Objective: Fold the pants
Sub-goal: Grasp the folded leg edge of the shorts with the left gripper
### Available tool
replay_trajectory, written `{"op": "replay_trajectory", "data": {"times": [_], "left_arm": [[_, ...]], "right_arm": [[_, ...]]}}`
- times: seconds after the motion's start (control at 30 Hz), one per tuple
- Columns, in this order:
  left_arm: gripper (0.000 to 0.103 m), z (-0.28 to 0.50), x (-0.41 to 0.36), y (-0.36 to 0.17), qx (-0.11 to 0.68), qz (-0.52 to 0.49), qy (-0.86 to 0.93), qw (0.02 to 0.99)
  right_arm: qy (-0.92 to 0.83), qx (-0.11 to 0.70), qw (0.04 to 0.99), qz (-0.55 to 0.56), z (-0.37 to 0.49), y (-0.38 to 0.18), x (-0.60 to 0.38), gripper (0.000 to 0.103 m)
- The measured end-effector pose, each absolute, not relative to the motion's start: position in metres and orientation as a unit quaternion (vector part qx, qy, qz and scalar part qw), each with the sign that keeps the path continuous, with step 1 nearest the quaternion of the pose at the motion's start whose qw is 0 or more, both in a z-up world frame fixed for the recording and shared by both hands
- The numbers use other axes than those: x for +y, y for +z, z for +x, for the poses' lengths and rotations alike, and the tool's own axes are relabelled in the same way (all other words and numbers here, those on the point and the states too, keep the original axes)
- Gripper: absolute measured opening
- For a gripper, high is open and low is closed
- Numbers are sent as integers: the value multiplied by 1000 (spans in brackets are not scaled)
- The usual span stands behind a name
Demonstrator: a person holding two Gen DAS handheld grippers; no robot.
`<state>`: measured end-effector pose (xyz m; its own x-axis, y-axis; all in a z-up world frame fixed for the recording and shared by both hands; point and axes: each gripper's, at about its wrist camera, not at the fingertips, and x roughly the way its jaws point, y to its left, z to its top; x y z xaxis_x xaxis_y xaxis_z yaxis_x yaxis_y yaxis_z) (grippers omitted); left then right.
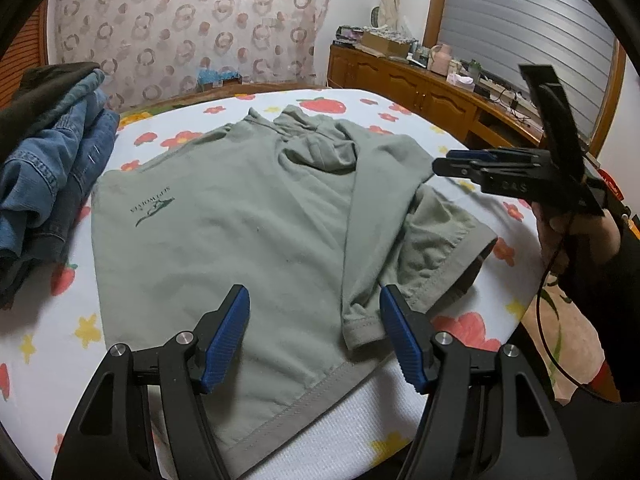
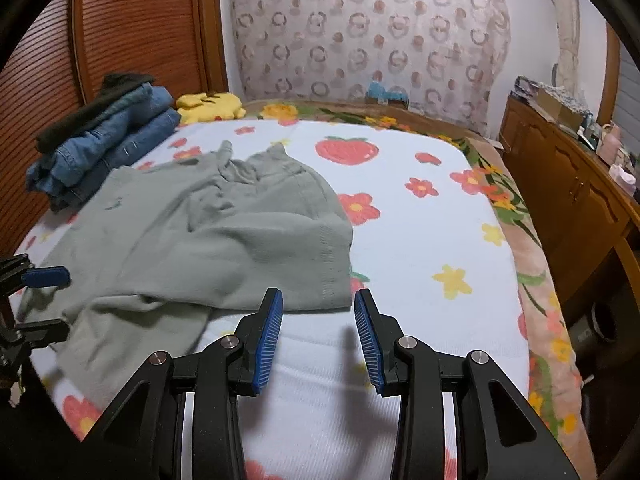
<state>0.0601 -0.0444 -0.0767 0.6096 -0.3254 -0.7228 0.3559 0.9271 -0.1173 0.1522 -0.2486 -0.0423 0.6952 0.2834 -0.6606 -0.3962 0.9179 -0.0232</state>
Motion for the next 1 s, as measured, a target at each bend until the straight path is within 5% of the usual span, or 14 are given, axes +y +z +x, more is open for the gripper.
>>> {"op": "replay_trajectory", "data": {"times": [0.2, 0.57, 0.9, 1.0], "left_arm": [[67, 61, -43, -83, 406, 19, -188, 894], [42, 59, -48, -84, 405, 22, -209, 890], [18, 54, -55, -82, 398, 27, -232, 887], [18, 54, -55, -81, 397, 26, -232, 888]], "right_arm": [[179, 357, 913, -81, 163, -49, -245, 39], [175, 357, 915, -62, 167, -51, -257, 39], [179, 356, 915, -61, 165, -54, -259, 28], [172, 362, 914, -59, 167, -54, -260, 28]]}}
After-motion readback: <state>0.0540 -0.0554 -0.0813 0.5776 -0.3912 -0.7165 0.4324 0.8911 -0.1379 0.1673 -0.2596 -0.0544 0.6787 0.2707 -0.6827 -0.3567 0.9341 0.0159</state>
